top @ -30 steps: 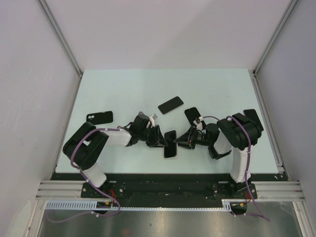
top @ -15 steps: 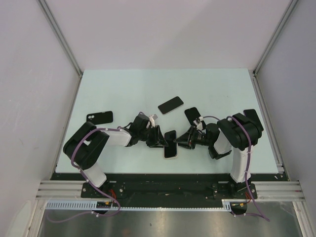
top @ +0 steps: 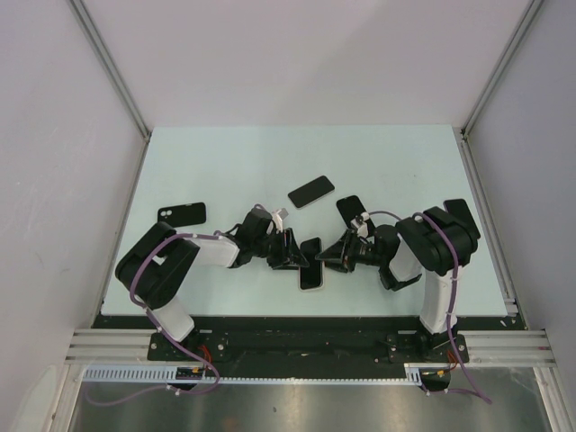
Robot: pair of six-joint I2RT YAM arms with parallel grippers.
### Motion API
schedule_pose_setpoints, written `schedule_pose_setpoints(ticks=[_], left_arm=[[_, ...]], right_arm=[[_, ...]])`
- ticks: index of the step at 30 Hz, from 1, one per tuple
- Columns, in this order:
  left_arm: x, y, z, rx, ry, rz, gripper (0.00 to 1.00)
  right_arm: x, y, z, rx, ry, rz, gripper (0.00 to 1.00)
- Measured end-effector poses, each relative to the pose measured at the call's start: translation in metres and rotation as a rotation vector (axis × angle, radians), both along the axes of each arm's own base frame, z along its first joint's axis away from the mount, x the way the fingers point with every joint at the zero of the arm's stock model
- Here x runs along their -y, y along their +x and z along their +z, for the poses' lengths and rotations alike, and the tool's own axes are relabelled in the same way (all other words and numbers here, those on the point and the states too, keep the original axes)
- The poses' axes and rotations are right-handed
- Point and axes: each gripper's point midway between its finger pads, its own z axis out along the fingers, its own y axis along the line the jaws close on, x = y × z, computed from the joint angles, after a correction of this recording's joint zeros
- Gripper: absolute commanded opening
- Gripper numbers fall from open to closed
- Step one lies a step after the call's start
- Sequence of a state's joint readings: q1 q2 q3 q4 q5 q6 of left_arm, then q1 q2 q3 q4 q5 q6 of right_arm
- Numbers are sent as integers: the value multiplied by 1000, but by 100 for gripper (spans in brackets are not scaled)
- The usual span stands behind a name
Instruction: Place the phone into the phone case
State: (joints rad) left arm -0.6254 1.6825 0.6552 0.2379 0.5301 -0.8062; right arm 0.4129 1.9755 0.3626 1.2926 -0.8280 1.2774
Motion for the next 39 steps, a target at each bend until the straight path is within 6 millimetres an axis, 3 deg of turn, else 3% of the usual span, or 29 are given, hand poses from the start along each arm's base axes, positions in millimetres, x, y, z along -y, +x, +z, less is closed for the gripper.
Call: schedule_pose_setpoints(ticks=[2, 3, 5, 9, 11, 12, 16, 23, 27, 34, 39], left_arm=[[0, 0, 0, -1, -1, -1, 49], [0, 0, 0, -2, -4, -2, 49], [1, -1, 0, -5, -8, -4, 49], [2, -1, 1, -6, -15, -9, 50], [3, -1, 1, -6, -18, -10, 50], [3, -1, 1, -7, -19, -12, 50], [4, -2, 0, -8, -24, -16, 50], [4, -2, 0, -10, -27, -17, 50], [4, -2, 0, -10, -27, -17, 50], [3, -3, 1, -3, -27, -15, 53], [-11, -10, 5, 7, -30, 3, 61]], right_arm=[[0, 0, 1, 20, -2, 4, 17], [-1, 1, 3, 33, -4, 2, 6], [-1, 2, 5, 63, -8, 0, 0], [1, 3, 2, 80, -35, -9, 0], [1, 3, 3, 99, -46, -6, 10], [0, 3, 3, 108, -56, -5, 24], [-1, 1, 8, 146, -82, 5, 34], [-3, 5, 8, 191, -169, 25, 23], [-2, 10, 6, 229, -242, 29, 0], [3, 12, 2, 244, -318, 36, 0], [6, 13, 8, 237, -297, 36, 0]])
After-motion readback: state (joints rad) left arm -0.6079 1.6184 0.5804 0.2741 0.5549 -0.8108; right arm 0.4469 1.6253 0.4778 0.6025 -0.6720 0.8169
